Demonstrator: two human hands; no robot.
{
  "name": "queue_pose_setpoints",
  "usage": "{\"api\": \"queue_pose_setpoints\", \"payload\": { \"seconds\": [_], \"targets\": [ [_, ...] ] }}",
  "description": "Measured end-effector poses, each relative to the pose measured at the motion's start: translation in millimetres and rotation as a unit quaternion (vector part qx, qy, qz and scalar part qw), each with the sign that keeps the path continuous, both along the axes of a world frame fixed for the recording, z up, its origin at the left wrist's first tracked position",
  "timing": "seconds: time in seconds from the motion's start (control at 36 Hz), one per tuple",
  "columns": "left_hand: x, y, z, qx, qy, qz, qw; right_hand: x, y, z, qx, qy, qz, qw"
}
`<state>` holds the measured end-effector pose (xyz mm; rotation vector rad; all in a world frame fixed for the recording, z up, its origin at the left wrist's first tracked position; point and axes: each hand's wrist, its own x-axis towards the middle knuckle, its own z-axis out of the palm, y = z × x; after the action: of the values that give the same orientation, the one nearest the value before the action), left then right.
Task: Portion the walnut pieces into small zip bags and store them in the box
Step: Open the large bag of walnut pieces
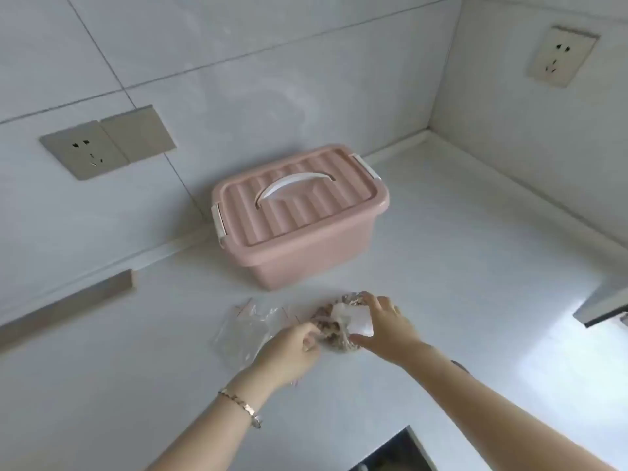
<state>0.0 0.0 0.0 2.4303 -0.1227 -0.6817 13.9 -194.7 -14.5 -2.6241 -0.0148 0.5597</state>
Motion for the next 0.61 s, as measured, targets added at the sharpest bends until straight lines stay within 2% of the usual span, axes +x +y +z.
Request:
{"api": "queue_pose_setpoints", "payload": {
  "seconds": [0.14,0.25,0.33,0.39,0.56,0.61],
  "targets": [
    [5,-11,-10,-0.015,-0.039,0.031,0.999,6,8,-4,-0.026,0.017,-0.026,0.999],
    [17,-28,-16,-0.107,-0.044,0.063,0.991,7,3,5,0.092,0.005,-0.082,0.992],
    [25,-43,-17,-0.136,-0.023,0.018,0.99,8,-2,25,0.237,0.022,-0.148,0.96],
    [27,-54,-12,-0.172,-0.001,0.018,0.985,10,-8,40,0.3,0.026,-0.17,0.938],
    [25,-68,-15,-0.224,-0.018,0.035,0.974,23,-33,54,0.352,-0.035,-0.247,0.902],
    [23,-70,-16,-0.246,0.004,0.052,0.968,26,-38,48,0.377,-0.046,-0.308,0.872]
  ]
}}
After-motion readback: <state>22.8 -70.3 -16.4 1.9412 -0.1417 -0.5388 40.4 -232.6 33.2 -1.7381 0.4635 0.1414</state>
